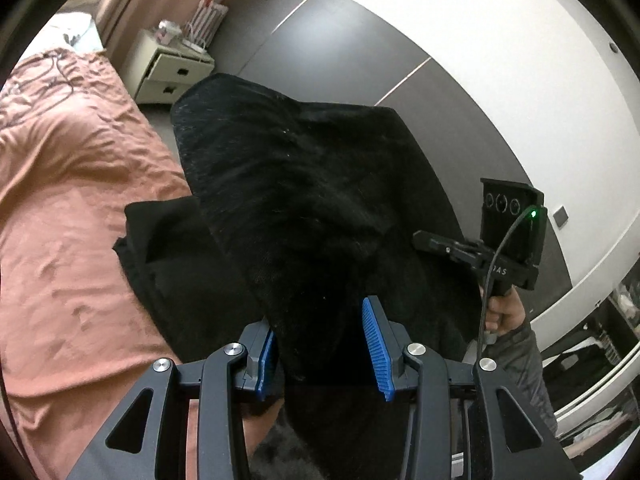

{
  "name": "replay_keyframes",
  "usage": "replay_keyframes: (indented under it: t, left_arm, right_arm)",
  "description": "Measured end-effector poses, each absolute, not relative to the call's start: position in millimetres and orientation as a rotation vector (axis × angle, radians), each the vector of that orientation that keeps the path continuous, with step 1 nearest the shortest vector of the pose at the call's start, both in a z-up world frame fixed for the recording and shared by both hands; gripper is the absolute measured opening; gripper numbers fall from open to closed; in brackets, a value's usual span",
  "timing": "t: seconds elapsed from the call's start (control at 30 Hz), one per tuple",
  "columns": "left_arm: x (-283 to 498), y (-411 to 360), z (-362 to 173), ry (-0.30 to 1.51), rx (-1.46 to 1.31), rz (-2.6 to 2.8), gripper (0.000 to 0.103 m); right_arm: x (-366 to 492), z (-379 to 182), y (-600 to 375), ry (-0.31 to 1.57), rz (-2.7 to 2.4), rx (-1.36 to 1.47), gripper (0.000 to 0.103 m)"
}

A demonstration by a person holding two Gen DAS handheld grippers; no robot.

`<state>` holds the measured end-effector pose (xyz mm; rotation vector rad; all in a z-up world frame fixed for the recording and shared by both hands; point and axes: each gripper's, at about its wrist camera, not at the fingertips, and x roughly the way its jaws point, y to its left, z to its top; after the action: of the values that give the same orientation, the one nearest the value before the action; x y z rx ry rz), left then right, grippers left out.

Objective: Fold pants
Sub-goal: 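Carry the folded black trousers with both grippers toward the bed corner by the nightstand, then lower the trousers onto the duvet corner and open both grippers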

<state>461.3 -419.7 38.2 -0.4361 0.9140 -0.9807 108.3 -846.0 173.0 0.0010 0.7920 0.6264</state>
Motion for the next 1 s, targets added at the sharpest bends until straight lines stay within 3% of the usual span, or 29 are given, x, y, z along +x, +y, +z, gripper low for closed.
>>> replay_keyframes:
  t: [0.57,0.63,0.77,1.0]
  left_arm:
    - [530.7,-440.7,-53.6,0.976,-0.524,-0.974,0.042]
    - [536.5,-452.3,-69.3,1.011,-0.534,-0.976,0.042]
    - [545.2,-461.0,-90.5,1.051,-0.517,-0.924,0.043]
    - [543.2,-426.4,-86.1,1.027,-0.556,-0.886,0.043]
  right_arm:
    - [155.0,149.6,-806.9,0.912,0.584,-0.024,0.026]
    - [156.2,141.9,-807.8,0.953,0.523,-0.045,0.03]
    - [160.2,114.3,-816.5,1.07,0.307,-0.036,0.047]
    - [96.8,162.6,-802.4,0.907,0.187,-0.061,0.048]
